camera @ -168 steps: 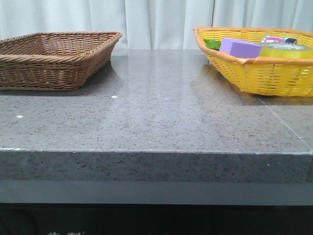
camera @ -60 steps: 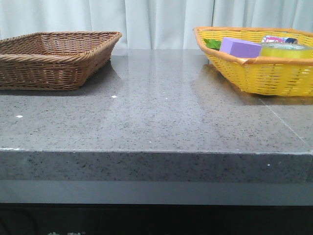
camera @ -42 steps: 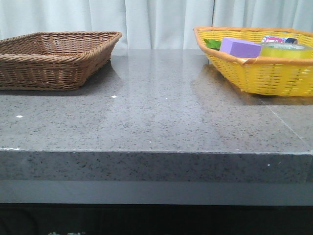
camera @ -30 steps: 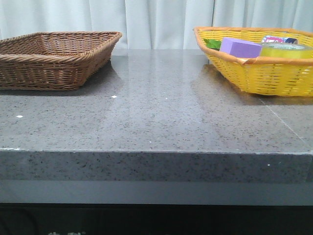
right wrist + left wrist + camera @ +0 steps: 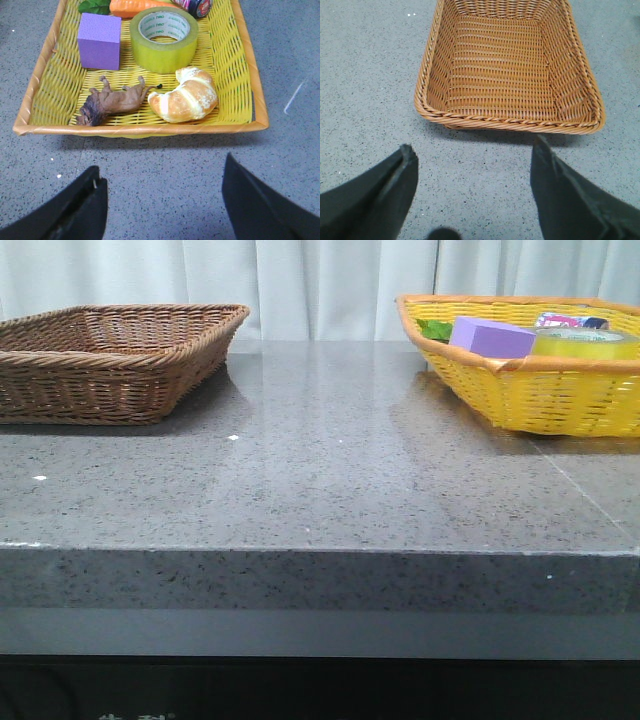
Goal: Transfer tape with both arms
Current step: 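Move the right gripper down over the yellow tape roll in the yellow basket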
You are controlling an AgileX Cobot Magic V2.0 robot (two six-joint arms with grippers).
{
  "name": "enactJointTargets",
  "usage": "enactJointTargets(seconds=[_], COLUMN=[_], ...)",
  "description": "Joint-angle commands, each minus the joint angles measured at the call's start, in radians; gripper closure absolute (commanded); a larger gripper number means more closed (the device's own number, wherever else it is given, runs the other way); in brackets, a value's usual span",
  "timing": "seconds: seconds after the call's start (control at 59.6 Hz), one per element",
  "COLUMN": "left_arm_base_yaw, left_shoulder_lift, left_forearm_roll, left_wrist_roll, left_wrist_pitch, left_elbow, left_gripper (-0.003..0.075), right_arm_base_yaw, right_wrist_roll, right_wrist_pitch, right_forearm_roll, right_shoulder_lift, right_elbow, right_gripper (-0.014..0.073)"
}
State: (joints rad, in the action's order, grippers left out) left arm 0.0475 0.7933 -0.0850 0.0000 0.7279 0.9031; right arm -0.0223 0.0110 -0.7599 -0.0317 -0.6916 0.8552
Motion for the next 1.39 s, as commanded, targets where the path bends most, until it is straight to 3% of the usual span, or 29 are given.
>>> enactJointTargets(seconds=[0.0,0.486,0.855,1.107,1.375], left_arm_base_yaw=[-0.004,0.023,0.31,0.455,0.577], left_shoulder_lift=[0.0,0.0,0.0,0.0,0.0], left_forearm_roll=[-0.01,-0.012,-0.019,-0.098,-0.1], left_wrist_roll=[-0.01,0.024,0.04,0.04,0.04], left_wrist_pitch=[-0.059,-0.039,-0.055,-0.087,-0.213], left_elbow=[0.033,0.033,0.033,0.033,0.033], left_gripper=[0.022,0.023,0.023,0.023,0.023], right_arm_base_yaw=[-0.006,-0.006,-0.03,-0.078,-0.114], right_wrist_roll=[-0.003,-0.003,0.069,0.07,0.068], right_wrist_pitch=[0.063,0.062,0.079,0.066,0.009], right_forearm_roll=[0.011,0.011,0.02,-0.009,-0.046], right_shoulder_lift=[-0.006,-0.006,-0.132,-0.37,-0.655], right_elbow=[0.034,0.034,0.089,0.269,0.52], right_gripper=[0.0065,0.0065,0.0065,0.0065,0.0065])
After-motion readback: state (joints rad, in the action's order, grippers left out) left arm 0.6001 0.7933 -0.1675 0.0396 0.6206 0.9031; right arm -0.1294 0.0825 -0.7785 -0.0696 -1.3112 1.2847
